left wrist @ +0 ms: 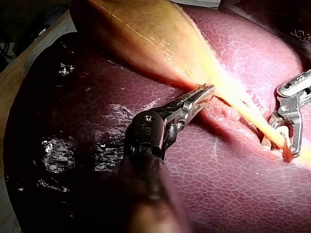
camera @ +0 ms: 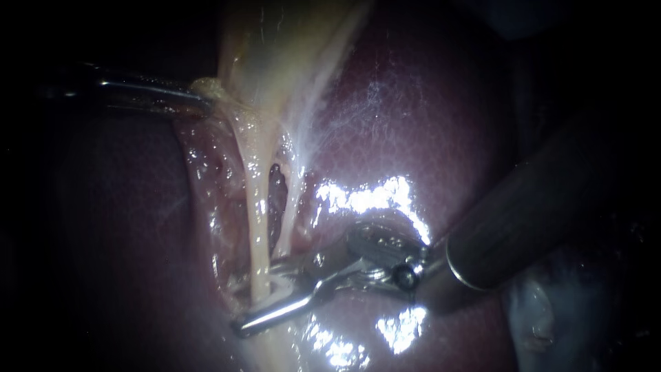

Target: Clipping first clip left tube

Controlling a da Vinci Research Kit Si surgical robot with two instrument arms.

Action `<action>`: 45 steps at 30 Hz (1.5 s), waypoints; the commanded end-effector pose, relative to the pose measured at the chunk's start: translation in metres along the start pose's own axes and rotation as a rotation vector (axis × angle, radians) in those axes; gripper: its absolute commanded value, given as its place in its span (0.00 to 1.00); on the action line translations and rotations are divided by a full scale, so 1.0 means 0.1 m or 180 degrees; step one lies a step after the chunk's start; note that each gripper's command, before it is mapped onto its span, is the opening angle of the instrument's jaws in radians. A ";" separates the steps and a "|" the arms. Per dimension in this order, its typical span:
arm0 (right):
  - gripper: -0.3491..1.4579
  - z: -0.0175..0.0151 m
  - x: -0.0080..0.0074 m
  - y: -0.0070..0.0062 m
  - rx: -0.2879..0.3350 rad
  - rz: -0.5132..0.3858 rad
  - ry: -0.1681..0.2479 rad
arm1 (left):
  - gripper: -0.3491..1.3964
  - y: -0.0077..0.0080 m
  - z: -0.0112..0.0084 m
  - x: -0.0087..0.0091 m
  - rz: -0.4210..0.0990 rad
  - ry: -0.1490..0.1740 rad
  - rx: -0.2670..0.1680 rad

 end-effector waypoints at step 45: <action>0.41 -0.015 0.037 -0.046 0.0102 0.0338 0.0264 | 0.00 0.000 -0.001 0.000 0.0002 0.0000 0.0006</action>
